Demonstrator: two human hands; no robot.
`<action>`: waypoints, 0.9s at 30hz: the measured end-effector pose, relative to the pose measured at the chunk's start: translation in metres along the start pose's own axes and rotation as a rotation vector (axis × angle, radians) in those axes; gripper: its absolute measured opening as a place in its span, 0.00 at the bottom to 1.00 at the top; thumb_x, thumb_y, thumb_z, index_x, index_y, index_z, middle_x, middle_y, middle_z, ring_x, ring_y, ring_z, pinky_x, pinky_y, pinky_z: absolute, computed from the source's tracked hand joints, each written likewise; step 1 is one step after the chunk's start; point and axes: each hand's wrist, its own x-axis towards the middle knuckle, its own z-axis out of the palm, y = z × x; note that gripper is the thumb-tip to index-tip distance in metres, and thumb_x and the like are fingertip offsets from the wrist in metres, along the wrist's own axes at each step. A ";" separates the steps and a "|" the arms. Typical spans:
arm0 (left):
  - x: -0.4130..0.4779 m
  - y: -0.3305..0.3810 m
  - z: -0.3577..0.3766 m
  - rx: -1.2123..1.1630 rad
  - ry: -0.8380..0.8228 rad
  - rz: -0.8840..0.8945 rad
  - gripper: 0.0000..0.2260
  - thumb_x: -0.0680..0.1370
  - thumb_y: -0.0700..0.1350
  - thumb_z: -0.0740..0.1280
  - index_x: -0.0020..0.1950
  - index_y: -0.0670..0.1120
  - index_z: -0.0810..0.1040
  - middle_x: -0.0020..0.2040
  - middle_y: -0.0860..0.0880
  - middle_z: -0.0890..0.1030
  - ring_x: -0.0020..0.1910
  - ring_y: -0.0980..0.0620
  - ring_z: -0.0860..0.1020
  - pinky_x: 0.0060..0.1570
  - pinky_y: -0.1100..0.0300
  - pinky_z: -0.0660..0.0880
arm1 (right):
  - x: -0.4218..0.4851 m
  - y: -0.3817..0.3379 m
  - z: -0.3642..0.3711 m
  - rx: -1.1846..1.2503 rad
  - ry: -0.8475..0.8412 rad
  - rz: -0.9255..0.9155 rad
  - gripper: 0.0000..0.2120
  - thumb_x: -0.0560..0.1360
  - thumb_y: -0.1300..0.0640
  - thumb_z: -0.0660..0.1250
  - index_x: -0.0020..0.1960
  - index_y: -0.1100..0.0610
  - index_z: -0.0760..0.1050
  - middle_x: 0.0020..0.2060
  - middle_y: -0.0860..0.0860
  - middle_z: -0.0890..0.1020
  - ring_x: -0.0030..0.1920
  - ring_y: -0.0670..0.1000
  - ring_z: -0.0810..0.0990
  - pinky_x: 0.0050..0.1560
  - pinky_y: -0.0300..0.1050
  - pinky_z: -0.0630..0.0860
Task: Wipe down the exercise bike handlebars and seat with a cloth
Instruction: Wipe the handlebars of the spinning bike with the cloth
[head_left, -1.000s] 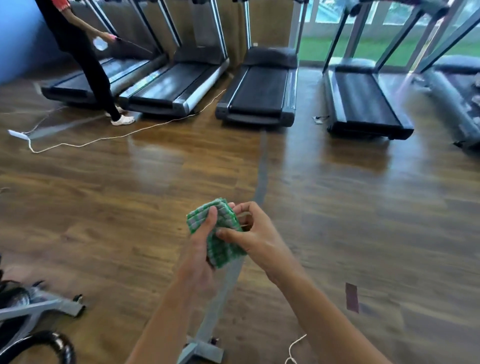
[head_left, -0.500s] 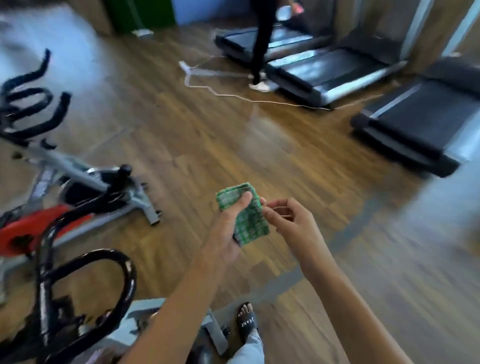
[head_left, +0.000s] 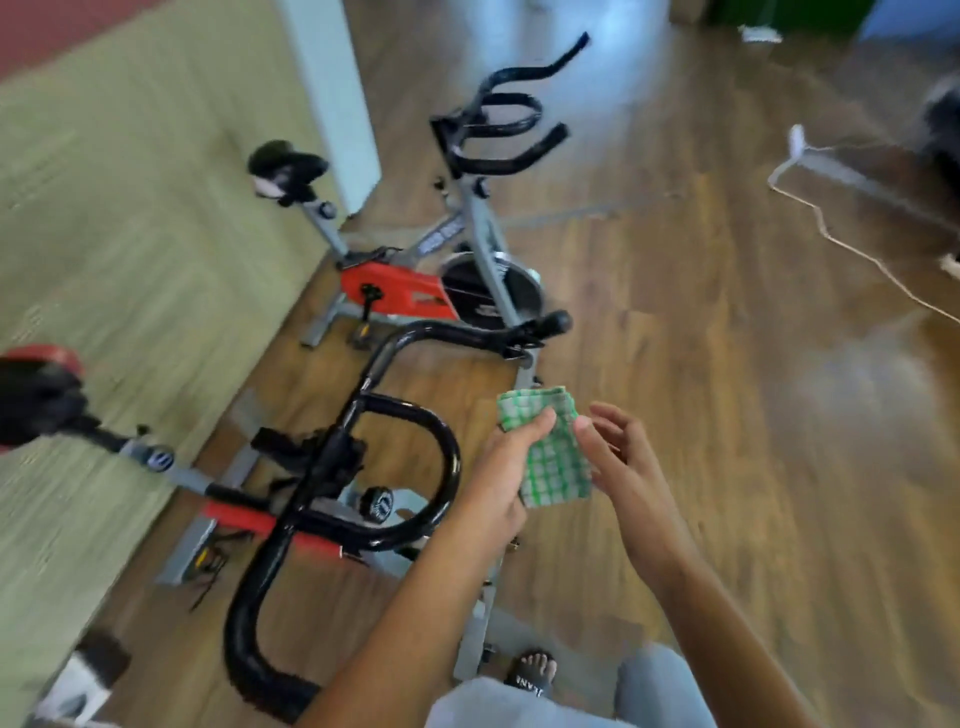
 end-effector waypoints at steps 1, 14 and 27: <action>0.000 0.002 -0.006 -0.025 0.037 0.028 0.12 0.80 0.43 0.67 0.61 0.41 0.80 0.50 0.42 0.85 0.46 0.46 0.84 0.43 0.52 0.82 | 0.009 -0.002 0.003 -0.011 -0.035 -0.001 0.29 0.69 0.33 0.69 0.65 0.45 0.72 0.59 0.44 0.80 0.60 0.42 0.79 0.56 0.40 0.75; 0.036 0.011 0.001 -0.328 0.444 0.202 0.19 0.79 0.57 0.65 0.60 0.43 0.80 0.54 0.41 0.84 0.50 0.41 0.83 0.53 0.47 0.79 | 0.137 -0.075 0.010 -0.293 -0.135 -0.519 0.04 0.81 0.53 0.66 0.51 0.50 0.80 0.46 0.45 0.83 0.47 0.43 0.80 0.49 0.34 0.74; 0.117 -0.006 0.077 -0.802 0.806 0.139 0.16 0.83 0.54 0.60 0.57 0.42 0.76 0.48 0.41 0.79 0.46 0.43 0.78 0.50 0.48 0.76 | 0.256 -0.088 0.036 -1.420 -1.165 -0.749 0.33 0.71 0.34 0.70 0.72 0.46 0.70 0.66 0.52 0.71 0.70 0.56 0.67 0.68 0.57 0.69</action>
